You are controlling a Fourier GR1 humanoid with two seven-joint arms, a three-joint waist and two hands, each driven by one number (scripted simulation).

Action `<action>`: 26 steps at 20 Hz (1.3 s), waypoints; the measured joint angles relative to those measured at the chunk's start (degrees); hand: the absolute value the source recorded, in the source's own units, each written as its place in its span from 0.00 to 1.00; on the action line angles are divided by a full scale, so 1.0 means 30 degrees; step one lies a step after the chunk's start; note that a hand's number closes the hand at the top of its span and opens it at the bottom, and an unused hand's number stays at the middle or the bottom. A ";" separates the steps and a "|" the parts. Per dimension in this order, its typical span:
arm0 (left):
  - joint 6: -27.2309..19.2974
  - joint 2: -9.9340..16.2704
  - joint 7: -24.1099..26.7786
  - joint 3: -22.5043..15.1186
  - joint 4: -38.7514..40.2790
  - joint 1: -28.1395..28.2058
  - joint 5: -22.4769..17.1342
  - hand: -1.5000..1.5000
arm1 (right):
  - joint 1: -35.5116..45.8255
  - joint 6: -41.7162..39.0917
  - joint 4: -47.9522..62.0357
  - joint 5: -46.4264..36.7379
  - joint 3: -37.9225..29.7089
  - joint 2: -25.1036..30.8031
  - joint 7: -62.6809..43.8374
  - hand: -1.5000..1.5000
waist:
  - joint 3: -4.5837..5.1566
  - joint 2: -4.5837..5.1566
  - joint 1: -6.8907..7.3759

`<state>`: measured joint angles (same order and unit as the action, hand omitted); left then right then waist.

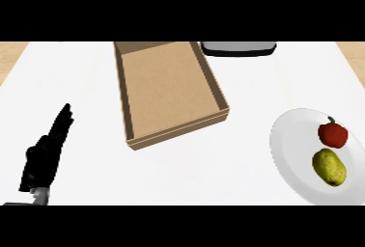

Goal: Pick the pear from the plate and place it in the cardboard box

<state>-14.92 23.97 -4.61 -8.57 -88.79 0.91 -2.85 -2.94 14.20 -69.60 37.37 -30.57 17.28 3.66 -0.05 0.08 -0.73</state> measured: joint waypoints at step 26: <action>0.1099 -0.1287 -0.0348 0.0824 0.0295 -0.0416 0.1389 0.50 | -0.2276 -1.1342 -0.2668 -0.2187 0.4341 0.6271 -0.9422 0.00 | 0.0028 -0.0036 0.0222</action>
<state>-11.62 20.11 -5.66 -6.10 -87.90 -0.34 1.32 -9.77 -19.83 -77.60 30.81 -17.55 36.09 -24.61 0.03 -0.03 -0.06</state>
